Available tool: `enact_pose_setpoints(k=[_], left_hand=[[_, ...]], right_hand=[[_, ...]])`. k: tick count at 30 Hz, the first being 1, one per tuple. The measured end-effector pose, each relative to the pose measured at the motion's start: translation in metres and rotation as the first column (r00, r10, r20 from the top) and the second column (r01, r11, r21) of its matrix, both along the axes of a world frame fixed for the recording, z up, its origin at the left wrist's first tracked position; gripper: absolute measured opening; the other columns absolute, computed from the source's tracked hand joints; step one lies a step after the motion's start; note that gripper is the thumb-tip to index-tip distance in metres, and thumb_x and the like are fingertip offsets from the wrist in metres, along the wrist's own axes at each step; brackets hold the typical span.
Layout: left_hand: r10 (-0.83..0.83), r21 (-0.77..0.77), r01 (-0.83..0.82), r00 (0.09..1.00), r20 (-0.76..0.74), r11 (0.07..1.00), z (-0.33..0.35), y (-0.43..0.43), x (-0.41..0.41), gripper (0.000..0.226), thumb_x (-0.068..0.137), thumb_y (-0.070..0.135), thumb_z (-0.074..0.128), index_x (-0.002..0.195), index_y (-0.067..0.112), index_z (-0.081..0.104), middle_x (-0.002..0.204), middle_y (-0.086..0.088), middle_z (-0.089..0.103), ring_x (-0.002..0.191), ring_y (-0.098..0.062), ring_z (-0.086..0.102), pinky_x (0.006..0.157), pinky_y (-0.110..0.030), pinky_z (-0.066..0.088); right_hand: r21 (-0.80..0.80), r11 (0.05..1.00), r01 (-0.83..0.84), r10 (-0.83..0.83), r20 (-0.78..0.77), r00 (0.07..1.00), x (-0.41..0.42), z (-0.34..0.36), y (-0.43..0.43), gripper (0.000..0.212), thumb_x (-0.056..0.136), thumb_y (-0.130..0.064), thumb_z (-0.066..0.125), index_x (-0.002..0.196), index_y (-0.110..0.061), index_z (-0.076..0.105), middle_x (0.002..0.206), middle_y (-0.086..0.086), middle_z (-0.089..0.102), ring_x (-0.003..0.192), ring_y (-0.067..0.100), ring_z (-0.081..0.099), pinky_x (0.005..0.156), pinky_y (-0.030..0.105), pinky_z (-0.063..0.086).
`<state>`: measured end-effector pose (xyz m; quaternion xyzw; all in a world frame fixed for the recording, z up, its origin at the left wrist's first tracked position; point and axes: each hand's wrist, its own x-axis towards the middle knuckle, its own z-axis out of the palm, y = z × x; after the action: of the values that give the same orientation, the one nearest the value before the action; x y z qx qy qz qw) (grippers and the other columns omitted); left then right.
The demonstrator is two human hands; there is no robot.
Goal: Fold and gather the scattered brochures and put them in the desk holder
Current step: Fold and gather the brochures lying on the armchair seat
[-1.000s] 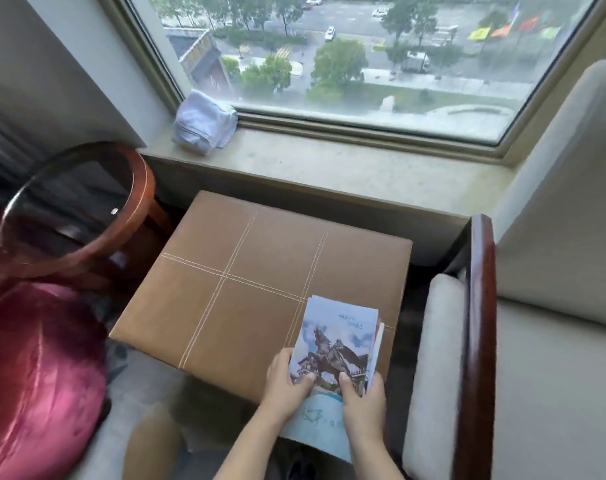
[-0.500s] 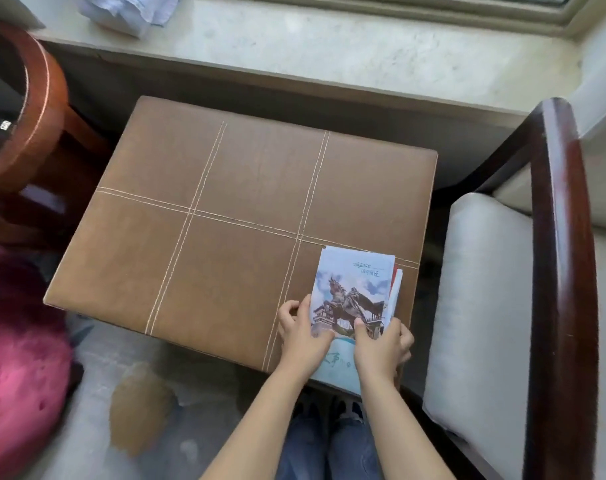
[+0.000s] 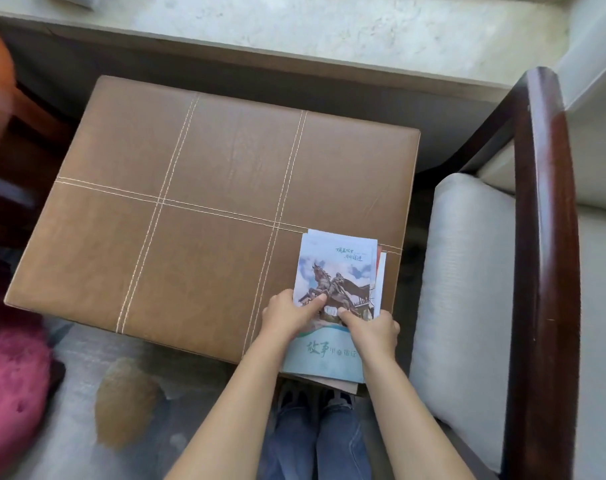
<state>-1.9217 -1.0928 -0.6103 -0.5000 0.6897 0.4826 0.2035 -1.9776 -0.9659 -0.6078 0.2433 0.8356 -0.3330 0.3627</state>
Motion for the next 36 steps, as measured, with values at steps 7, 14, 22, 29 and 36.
enact_pose_setpoints(k=[7, 14, 22, 29, 36], left_hand=[[0.247, 0.257, -0.156, 0.892, -0.378, 0.954, 0.016, 0.007, 0.025, 0.047, 0.087, 0.033, 0.066, 0.129, 0.023, 0.048, 0.128, -0.001, 0.061, 0.121, -0.019, 0.057, 0.105, -0.05, 0.044], [0.156, 0.192, -0.04, 0.752, -0.64, 0.981, 0.055, -0.032, 0.017, 0.046, 0.076, 0.038, 0.072, 0.117, 0.049, 0.053, 0.121, 0.015, 0.065, 0.117, -0.006, 0.059, 0.091, -0.021, 0.052], [0.037, 0.073, 0.013, 0.766, -0.642, 0.997, 0.041, -0.033, 0.009, 0.051, 0.073, 0.003, 0.079, 0.116, 0.017, 0.055, 0.106, 0.016, 0.068, 0.104, 0.002, 0.063, 0.085, -0.009, 0.047], [0.116, 0.121, -0.053, 0.787, -0.606, 0.991, 0.025, -0.031, 0.011, 0.048, 0.076, 0.024, 0.077, 0.116, 0.034, 0.052, 0.111, 0.029, 0.065, 0.11, 0.008, 0.058, 0.084, -0.002, 0.043], [0.002, 0.021, 0.016, 0.735, -0.678, 1.0, 0.077, -0.032, -0.001, 0.064, 0.082, 0.032, 0.071, 0.137, 0.027, 0.04, 0.118, 0.027, 0.061, 0.111, 0.009, 0.057, 0.083, -0.007, 0.048]], right_hand=[[-0.444, 0.895, 0.053, -0.098, -0.079, 0.992, 0.016, 0.02, 0.007, 0.038, 0.081, -0.021, 0.073, 0.103, -0.027, 0.044, 0.115, 0.005, 0.063, 0.097, 0.014, 0.064, 0.082, 0.036, 0.055], [-0.658, 0.705, -0.266, -0.017, -0.39, 0.921, -0.012, 0.058, 0.0, 0.058, 0.078, -0.02, 0.076, 0.125, -0.033, 0.045, 0.117, -0.016, 0.063, 0.113, 0.002, 0.058, 0.089, 0.019, 0.052], [-0.589, 0.709, -0.389, 0.119, -0.444, 0.888, -0.025, 0.041, -0.002, 0.05, 0.075, 0.0, 0.075, 0.109, -0.031, 0.055, 0.108, -0.015, 0.064, 0.104, 0.0, 0.061, 0.089, 0.012, 0.049], [-0.537, 0.764, -0.358, 0.109, -0.44, 0.891, -0.032, 0.031, -0.011, 0.049, 0.075, 0.006, 0.072, 0.111, -0.024, 0.058, 0.105, -0.012, 0.065, 0.107, 0.012, 0.062, 0.094, 0.027, 0.049], [-0.561, 0.801, -0.21, -0.005, -0.357, 0.934, -0.047, 0.083, -0.021, 0.04, 0.071, 0.007, 0.07, 0.093, -0.024, 0.063, 0.093, -0.007, 0.069, 0.092, 0.008, 0.064, 0.065, 0.013, 0.051]])
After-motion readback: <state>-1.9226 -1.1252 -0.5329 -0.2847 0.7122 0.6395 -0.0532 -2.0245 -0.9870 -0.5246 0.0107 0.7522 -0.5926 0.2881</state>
